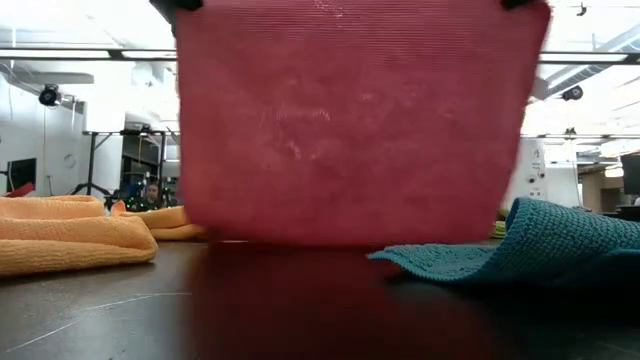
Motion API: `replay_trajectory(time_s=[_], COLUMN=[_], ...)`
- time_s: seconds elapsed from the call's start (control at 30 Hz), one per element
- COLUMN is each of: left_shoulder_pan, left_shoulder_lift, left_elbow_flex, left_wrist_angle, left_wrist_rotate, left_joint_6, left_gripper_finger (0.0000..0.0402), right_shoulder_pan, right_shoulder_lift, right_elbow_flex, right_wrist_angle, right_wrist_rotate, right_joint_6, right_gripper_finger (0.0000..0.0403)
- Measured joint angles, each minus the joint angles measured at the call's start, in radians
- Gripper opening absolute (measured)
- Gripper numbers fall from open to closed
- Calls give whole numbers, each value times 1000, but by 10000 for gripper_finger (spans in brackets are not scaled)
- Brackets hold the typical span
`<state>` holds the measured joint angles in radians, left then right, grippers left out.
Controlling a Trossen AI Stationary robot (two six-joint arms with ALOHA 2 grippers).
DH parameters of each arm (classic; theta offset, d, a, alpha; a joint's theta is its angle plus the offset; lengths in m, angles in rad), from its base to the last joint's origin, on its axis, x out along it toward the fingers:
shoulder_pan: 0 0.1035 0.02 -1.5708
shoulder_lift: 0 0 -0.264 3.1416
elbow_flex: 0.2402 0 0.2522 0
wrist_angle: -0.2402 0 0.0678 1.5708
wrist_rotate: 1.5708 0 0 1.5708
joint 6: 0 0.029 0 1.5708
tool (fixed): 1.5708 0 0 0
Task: Fold microfiber towels
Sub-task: Fold the pink towel on the table
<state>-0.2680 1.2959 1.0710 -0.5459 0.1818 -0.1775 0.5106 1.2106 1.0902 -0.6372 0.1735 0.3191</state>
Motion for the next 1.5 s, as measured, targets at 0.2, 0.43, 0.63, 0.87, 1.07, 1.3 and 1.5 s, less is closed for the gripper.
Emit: replay_trajectory(time_s=[0.2,0.43,0.63,0.87,1.07,1.3,1.5], left_shoulder_pan=[-84,-78,-34,25,98,147,158], left_shoulder_lift=[158,303,365,339,330,329,334], left_elbow_flex=[0,-1,-1,-14,-53,-80,-96], left_wrist_angle=[59,74,73,37,17,22,41], left_wrist_rotate=[4,46,42,-56,-87,-109,-115], left_joint_6=[-54,-79,-78,-52,-45,-44,-45], left_gripper_finger=[0,0,0,0,0,0,0], right_shoulder_pan=[37,19,-49,-167,-238,-290,-305], right_shoulder_lift=[62,157,210,213,213,214,214], right_elbow_flex=[-81,-113,-117,-164,-189,-209,-236], right_wrist_angle=[129,149,147,143,143,151,173], right_wrist_rotate=[-53,-53,-98,-91,-38,-34,-17], right_joint_6=[98,156,153,132,82,64,64], right_gripper_finger=[8,8,8,8,8,8,8])
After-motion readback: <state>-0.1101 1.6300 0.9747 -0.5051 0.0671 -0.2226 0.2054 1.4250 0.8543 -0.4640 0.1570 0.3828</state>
